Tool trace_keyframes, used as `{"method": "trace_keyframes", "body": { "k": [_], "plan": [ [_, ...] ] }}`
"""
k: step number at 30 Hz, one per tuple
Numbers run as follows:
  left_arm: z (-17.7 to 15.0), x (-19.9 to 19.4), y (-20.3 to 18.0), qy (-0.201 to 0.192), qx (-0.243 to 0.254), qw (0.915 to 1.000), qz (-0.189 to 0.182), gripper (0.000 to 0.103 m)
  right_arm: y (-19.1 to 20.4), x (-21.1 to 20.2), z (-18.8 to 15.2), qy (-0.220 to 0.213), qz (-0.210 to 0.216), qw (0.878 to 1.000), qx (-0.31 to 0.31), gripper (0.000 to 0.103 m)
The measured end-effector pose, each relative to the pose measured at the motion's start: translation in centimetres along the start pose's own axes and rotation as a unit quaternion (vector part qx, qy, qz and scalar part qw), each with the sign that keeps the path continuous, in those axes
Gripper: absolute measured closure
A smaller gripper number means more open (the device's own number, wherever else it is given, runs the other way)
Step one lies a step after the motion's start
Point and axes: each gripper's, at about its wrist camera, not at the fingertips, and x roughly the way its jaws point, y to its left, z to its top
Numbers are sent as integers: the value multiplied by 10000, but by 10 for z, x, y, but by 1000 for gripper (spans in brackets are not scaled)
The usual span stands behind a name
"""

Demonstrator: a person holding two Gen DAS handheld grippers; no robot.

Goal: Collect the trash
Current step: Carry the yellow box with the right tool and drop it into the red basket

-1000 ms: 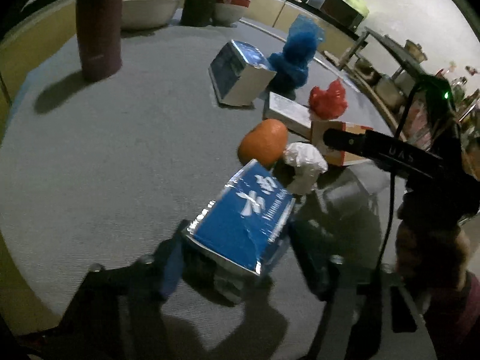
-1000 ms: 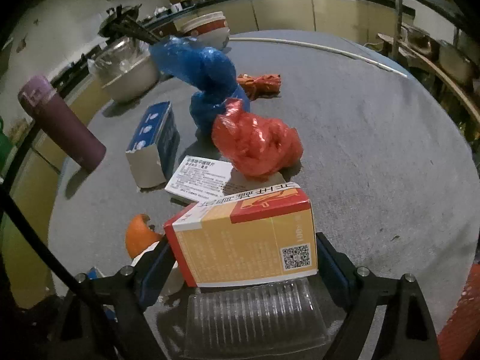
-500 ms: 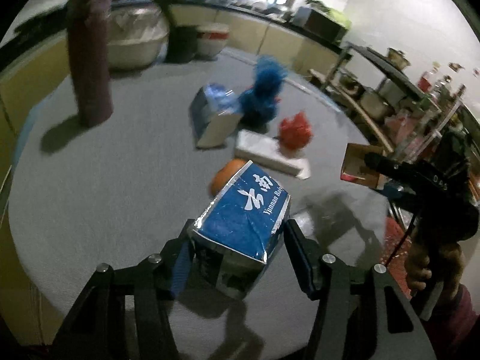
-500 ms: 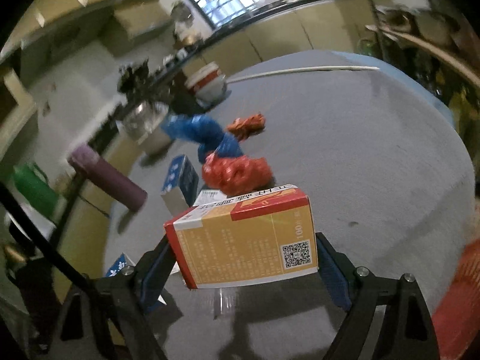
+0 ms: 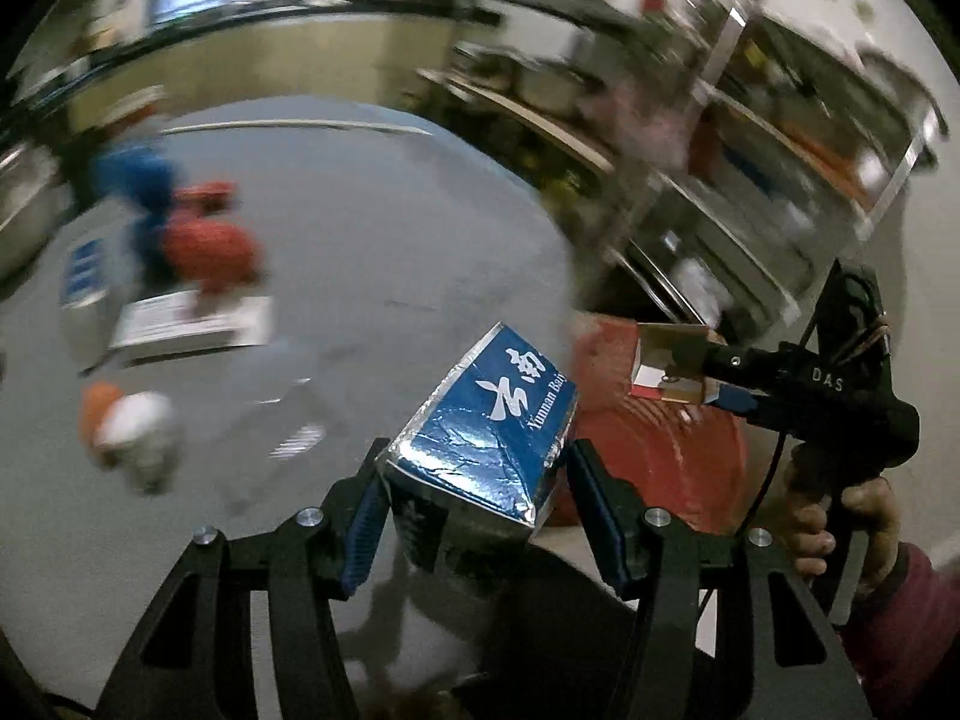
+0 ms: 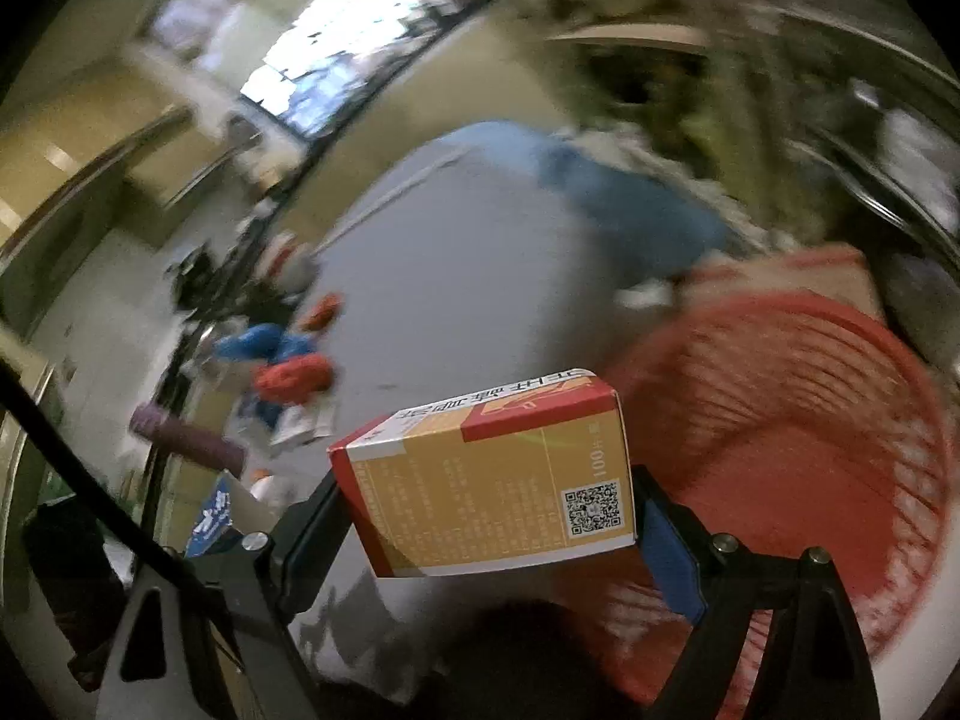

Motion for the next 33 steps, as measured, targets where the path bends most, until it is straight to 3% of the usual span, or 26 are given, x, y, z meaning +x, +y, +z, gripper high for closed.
{"method": "trace_keyframes", "body": {
  "k": [3,8,12,13,18,23,27,33],
  "plan": [
    [5,30,-45,276,353,9988,-210,43,-39,-16,-3,-46,-186,9991,378,13],
    [18,73,-100,502,806,9951,-261,42,-83,-35,-1,-99,-202,9958,886,12],
    [24,98,-115,732,863,9931,-314,41,-95,-49,2,-295,-152,9942,1021,12],
    [24,101,-114,764,821,9932,-299,37,-97,-52,1,-332,-164,9942,1013,12],
    [28,99,-95,750,493,9952,-378,35,-98,-56,3,-418,-185,9937,1025,12],
    [25,70,-70,517,403,9974,-294,35,-87,-51,5,-458,-223,9943,938,12],
    [8,37,-32,269,314,9991,130,35,-72,-48,9,-546,-519,9954,600,12],
    [-38,-21,59,-48,-524,9949,862,33,-57,-44,18,-710,-990,9924,197,12]
  ]
}}
